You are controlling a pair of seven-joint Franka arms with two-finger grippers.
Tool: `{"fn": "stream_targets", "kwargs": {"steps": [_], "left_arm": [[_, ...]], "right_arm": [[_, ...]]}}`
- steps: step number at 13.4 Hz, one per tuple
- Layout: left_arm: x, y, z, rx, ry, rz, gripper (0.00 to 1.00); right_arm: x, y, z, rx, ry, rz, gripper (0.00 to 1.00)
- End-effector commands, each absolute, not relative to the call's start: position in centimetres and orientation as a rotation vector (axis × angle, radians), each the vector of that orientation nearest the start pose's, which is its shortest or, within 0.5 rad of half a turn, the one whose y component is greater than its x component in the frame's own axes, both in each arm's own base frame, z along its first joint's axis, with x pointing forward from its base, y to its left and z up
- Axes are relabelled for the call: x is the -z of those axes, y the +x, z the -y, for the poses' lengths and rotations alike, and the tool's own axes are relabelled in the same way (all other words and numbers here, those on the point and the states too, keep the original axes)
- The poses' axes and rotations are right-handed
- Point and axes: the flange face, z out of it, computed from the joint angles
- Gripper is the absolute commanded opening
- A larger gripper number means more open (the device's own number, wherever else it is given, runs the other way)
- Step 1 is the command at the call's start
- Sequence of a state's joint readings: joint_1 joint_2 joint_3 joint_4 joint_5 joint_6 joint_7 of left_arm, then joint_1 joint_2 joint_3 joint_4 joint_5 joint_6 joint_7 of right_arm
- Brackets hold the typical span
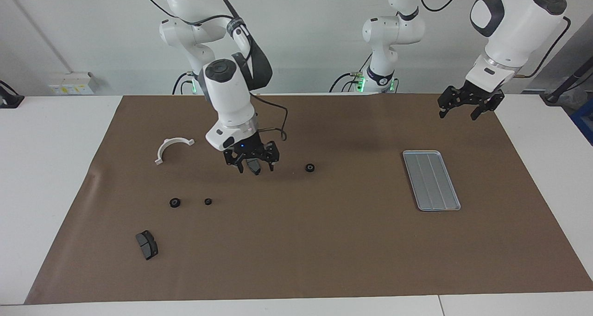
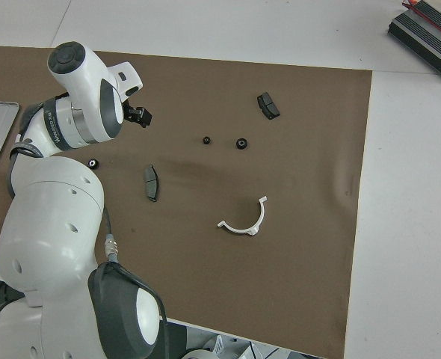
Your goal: Place bearing gear from tray to pile
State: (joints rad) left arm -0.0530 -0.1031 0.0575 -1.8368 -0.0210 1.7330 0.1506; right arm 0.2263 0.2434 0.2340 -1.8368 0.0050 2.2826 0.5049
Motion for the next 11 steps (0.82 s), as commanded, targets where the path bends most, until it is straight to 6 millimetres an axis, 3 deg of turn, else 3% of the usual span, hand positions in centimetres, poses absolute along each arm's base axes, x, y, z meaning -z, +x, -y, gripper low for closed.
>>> {"fn": "stream_targets", "kwargs": {"steps": [1,4,6,7,11], "left_arm": [[-57.3,53.0,-0.3,-0.002,-3.137,-0.235,1.0],[-57.9,52.8,0.0,0.01,-3.136,-0.237,1.0],[-59.1,52.8,0.4,0.022,-3.136,-0.218,1.0],[-59.2,52.9,0.6,0.029,-3.136,-0.199,1.0],[-59.2,53.0,0.7,0.041,-3.135,-0.187,1.0]], "right_arm": [[-41.3,56.9,-31.8,0.242,-2.998,-0.094,1.0],[-38.0,54.9,-37.8,0.26,-3.038,-0.052,1.0],[-33.7,54.0,-41.4,0.287,-3.092,-0.05,1.0],[-32.0,53.6,-42.5,0.318,-3.109,-0.048,1.0],[-29.9,52.5,-44.2,0.303,-3.106,-0.007,1.0]]}}
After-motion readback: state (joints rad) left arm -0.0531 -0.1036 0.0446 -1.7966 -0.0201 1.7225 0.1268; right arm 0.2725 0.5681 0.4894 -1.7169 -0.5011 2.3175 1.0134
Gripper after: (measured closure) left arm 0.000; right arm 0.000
